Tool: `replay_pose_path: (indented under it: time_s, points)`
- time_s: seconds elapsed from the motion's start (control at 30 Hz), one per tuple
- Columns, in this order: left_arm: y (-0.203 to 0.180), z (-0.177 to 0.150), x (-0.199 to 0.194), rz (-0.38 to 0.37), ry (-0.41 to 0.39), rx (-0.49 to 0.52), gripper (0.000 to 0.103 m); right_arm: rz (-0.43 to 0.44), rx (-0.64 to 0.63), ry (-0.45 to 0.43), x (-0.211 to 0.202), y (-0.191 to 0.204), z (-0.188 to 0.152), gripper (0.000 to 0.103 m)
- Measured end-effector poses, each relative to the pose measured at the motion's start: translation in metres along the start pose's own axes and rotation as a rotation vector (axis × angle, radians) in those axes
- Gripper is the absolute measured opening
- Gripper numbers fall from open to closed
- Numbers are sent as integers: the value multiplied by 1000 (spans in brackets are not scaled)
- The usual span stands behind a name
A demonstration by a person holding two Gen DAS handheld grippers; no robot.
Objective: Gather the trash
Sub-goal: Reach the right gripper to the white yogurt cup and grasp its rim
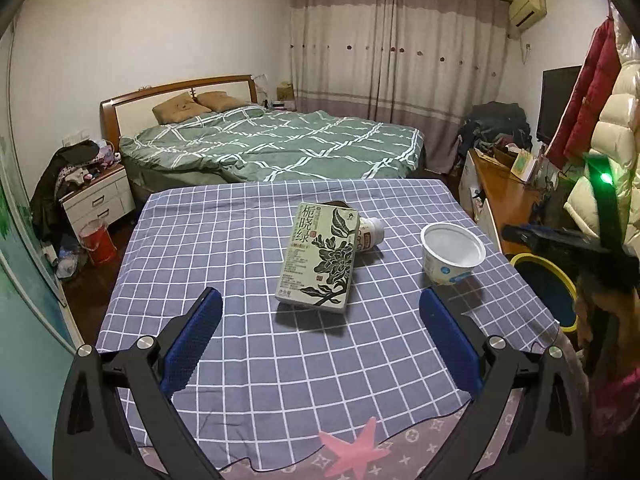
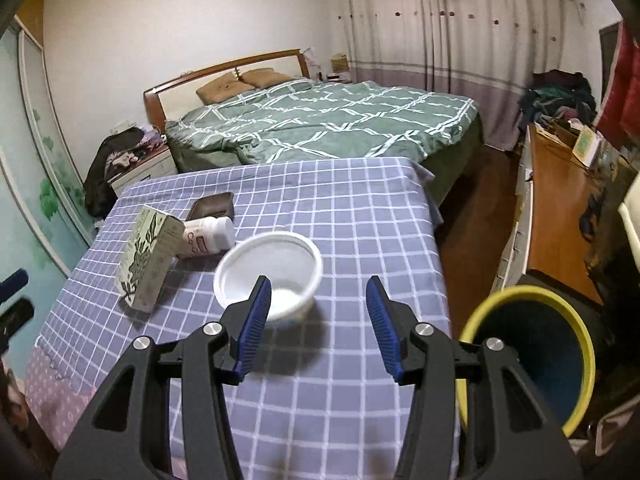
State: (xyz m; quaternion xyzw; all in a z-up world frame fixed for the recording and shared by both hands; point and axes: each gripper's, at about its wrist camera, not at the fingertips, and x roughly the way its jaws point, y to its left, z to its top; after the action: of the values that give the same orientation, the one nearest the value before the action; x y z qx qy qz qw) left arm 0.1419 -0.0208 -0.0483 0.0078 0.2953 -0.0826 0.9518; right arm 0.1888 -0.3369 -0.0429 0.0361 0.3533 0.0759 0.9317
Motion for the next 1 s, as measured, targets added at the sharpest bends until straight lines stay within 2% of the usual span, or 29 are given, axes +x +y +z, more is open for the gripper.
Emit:
replay_pose_path:
  time_s: [0.17, 0.3, 0.37, 0.47, 0.5, 0.53, 0.6, 1.0]
  points:
    - [0, -2, 2, -11, 5, -8, 97, -34, -34, 80, 39, 9, 10, 48]
    - [0, -3, 6, -21, 12, -6, 97, -27, -42, 166, 72, 12, 12, 47]
    - [0, -4, 7, -25, 15, -5, 97, -22, -37, 191, 82, 11, 10, 42]
    - [-2, -5, 10, -28, 20, -3, 97, -4, -18, 224, 93, 9, 7, 29]
    - [-2, -6, 10, -30, 22, -4, 97, 1, -13, 231, 96, 8, 6, 20]
    - [-3, -6, 12, -32, 25, -4, 97, 7, -9, 235, 97, 8, 4, 14]
    - [-4, -7, 15, -33, 31, -4, 97, 17, -1, 235, 98, 7, 3, 10]
    - [-12, -9, 27, -49, 58, 8, 97, 22, 66, 168, 71, -14, -1, 8]
